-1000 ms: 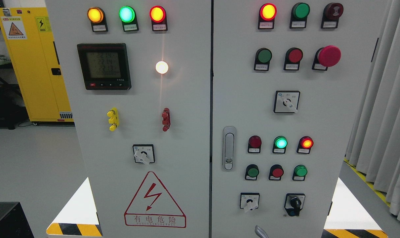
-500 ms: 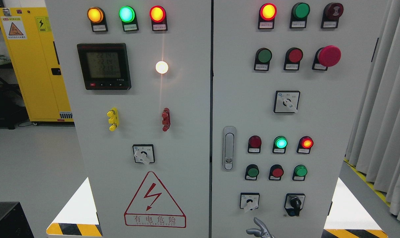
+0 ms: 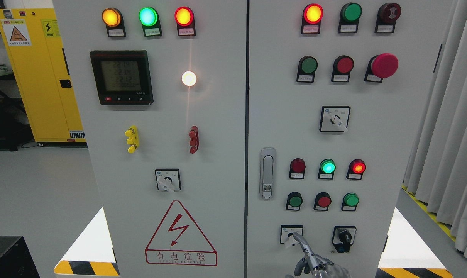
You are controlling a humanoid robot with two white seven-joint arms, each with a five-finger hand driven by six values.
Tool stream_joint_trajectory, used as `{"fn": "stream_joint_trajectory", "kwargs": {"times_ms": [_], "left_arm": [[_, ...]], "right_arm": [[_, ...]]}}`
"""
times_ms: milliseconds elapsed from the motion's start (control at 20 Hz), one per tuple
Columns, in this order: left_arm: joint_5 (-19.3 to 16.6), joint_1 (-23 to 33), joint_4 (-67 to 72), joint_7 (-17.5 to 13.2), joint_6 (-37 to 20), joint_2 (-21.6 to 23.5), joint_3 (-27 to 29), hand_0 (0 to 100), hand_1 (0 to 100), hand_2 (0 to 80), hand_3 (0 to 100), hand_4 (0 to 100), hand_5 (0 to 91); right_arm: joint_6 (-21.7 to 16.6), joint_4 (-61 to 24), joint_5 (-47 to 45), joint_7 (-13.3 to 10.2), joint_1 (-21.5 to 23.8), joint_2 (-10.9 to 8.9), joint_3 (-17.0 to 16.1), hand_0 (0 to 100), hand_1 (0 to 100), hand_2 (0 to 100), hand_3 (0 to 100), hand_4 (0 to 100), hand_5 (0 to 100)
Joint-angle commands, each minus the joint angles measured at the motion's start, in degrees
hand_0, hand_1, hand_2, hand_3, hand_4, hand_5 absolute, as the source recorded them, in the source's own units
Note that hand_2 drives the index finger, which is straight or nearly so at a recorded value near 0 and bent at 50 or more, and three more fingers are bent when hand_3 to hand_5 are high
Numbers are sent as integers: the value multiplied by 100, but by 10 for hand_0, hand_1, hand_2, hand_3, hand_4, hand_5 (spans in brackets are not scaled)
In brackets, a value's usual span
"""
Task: Press green start button
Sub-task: 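Raise the right hand toward the green push button in the lower row, then press the green push button with the right hand's extended finger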
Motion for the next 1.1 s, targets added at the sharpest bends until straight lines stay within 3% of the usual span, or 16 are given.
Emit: {"fn": "stream_joint_trajectory", "kwargs": {"times_ms": [0,300,1050], "left_arm": [[0,0,0,-24,5,-1,1,120,556,0,0,0,0],[0,0,0,-24,5,-1,1,120,556,0,0,0,0],[0,0,0,-24,5,-1,1,120,556,0,0,0,0]], "right_arm": [[229,130,722,-53,-448,-17,-374,690,907,0,935,959,1000],[291,376,907,-53,-852,-8,-348,695,914,0,933,954,1000],[361,790,916,-53,-923,-8,-278,752,929,0,943,950,1000]]}}
